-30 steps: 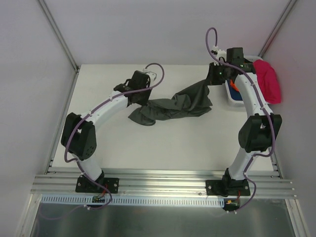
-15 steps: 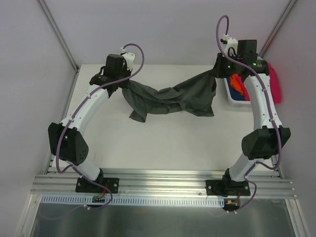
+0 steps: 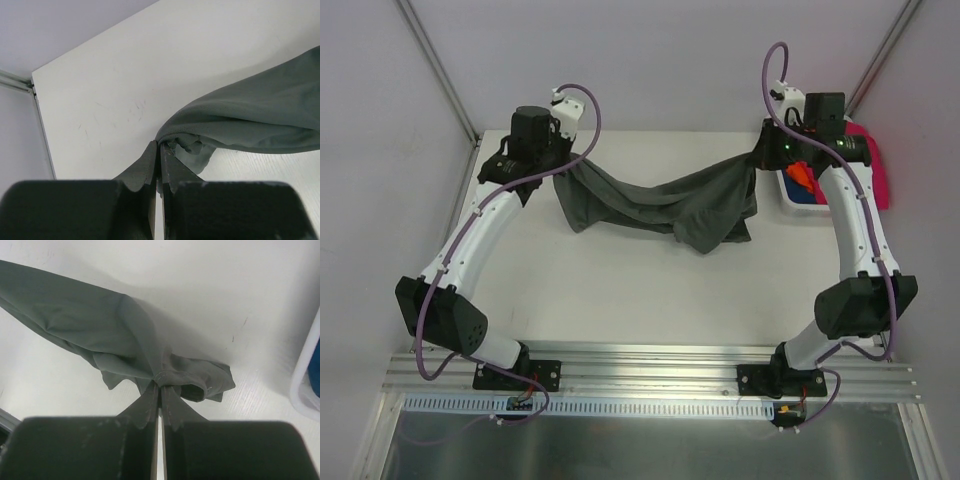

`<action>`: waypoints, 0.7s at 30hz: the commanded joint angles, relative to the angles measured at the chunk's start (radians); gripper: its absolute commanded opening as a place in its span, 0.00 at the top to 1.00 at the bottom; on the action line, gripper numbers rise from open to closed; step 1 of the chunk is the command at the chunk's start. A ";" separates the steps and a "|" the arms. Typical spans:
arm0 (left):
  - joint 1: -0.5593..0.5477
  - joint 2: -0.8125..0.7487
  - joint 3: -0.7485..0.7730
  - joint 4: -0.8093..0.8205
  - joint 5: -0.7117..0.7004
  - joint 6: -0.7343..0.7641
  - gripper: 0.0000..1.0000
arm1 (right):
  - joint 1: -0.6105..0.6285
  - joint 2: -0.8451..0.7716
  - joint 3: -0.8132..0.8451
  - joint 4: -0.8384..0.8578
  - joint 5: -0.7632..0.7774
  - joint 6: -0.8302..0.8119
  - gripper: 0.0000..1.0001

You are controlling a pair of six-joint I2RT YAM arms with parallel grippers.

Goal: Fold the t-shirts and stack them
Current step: Grab the tshirt from the pile

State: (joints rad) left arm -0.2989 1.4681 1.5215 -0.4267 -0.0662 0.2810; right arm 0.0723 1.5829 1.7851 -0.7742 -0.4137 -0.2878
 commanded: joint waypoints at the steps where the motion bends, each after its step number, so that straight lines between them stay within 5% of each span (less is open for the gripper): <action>1: 0.009 0.011 -0.003 0.020 0.016 0.038 1.00 | -0.011 0.051 0.057 0.016 -0.030 0.035 0.99; 8: 0.009 -0.026 -0.018 0.019 -0.018 0.037 1.00 | -0.009 0.054 0.079 0.015 -0.077 0.071 0.99; 21: 0.024 -0.288 0.000 0.009 -0.047 0.033 1.00 | -0.008 -0.365 -0.084 -0.014 -0.004 0.072 0.99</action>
State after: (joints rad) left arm -0.2859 1.2461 1.4647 -0.4484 -0.1089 0.3031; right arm 0.0685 1.3239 1.6882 -0.7799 -0.4458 -0.2329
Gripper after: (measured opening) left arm 0.011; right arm 0.019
